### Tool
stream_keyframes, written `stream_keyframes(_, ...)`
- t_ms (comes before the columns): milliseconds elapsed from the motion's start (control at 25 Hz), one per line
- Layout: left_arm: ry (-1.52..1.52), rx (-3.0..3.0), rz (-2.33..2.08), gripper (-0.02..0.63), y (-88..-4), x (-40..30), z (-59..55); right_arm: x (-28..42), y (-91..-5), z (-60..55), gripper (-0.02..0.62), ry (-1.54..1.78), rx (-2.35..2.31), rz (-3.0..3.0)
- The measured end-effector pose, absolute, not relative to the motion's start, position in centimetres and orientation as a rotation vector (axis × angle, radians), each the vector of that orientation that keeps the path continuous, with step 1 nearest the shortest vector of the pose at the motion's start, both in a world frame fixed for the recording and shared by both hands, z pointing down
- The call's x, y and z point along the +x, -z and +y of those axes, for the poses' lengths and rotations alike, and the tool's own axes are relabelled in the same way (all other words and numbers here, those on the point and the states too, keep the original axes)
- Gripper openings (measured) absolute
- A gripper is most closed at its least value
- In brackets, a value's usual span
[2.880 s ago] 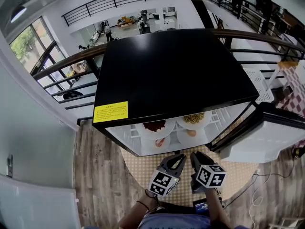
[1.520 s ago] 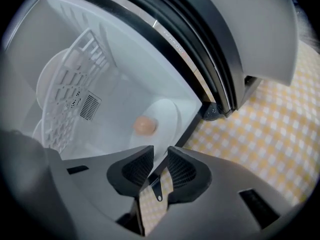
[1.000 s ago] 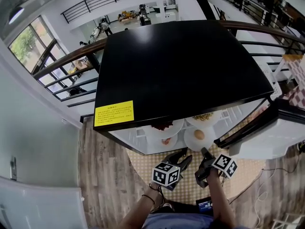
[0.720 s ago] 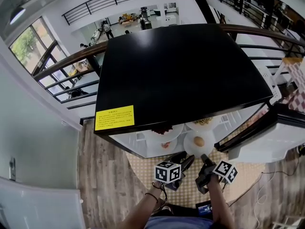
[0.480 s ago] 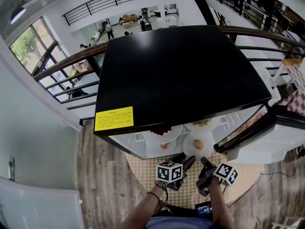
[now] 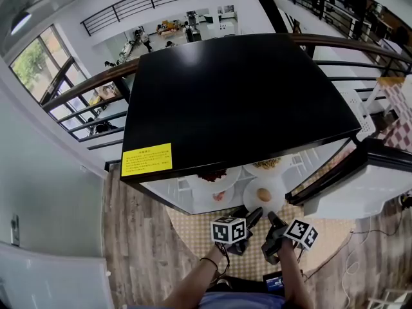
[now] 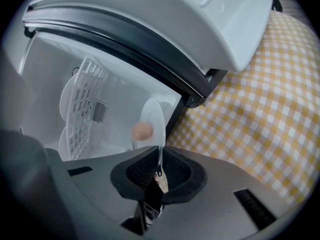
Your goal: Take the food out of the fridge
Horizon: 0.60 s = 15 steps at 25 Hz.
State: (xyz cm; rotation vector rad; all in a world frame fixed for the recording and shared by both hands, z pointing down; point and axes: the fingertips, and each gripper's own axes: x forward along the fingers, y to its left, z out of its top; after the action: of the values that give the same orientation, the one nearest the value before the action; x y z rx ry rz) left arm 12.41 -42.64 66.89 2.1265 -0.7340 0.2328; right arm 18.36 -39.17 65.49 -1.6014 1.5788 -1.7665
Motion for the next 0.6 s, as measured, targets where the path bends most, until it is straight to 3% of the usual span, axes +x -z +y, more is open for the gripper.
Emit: stream_keyframes(600, -0.132, 2.143, -0.751, 0.16, -64.0, 10.9, -40.5, 17.7, -63.8, -37.3, 0.041, 1.726, -1.535, 1.67)
